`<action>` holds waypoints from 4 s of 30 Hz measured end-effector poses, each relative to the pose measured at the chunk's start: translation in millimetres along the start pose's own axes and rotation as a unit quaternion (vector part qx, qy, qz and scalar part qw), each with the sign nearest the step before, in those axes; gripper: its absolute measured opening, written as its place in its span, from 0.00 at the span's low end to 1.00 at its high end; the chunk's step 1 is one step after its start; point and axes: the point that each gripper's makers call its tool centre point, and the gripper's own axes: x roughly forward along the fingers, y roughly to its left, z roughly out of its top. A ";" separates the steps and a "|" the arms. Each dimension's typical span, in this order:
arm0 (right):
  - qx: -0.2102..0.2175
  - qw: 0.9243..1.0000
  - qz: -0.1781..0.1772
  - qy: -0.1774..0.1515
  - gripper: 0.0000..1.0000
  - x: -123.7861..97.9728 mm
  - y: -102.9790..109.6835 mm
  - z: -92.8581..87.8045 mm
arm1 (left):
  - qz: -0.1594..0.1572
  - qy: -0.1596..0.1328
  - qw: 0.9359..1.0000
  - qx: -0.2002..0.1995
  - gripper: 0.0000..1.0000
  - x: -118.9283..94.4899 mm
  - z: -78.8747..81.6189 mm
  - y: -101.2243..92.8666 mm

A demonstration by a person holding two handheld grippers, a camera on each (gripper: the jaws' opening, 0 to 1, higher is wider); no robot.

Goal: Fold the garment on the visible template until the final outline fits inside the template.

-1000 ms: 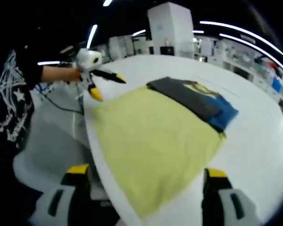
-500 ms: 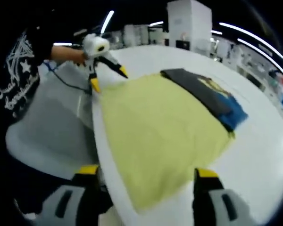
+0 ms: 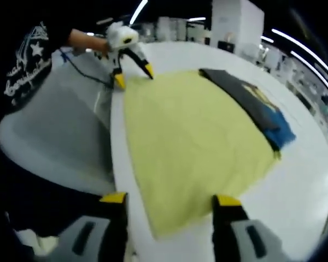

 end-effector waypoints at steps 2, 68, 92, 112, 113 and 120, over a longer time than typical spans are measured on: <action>-0.001 1.000 0.000 0.002 0.57 0.7 -1.3 -1.0 | -0.001 0.002 1.000 0.006 0.52 -0.5 0.1 -0.4; 0.060 0.996 -0.030 -0.065 0.00 -30.9 16.7 4.2 | 0.050 -0.003 0.998 -0.027 0.00 -30.5 4.6 -26.4; 0.073 0.994 -0.040 -0.063 0.00 -64.0 52.7 4.0 | 0.046 -0.025 0.997 -0.054 0.00 -64.4 10.3 -64.1; 0.043 0.990 -0.105 -0.085 0.00 -96.2 8.9 36.9 | 0.086 -0.043 0.995 -0.023 0.00 -94.3 53.1 -32.5; 0.040 0.990 -0.106 -0.086 0.00 -97.4 5.9 39.4 | 0.090 -0.043 0.995 -0.022 0.00 -93.0 53.6 -25.9; 0.015 0.989 -0.120 -0.083 0.00 -106.1 -14.7 54.8 | 0.103 -0.039 0.994 -0.006 0.00 -99.3 68.7 -10.6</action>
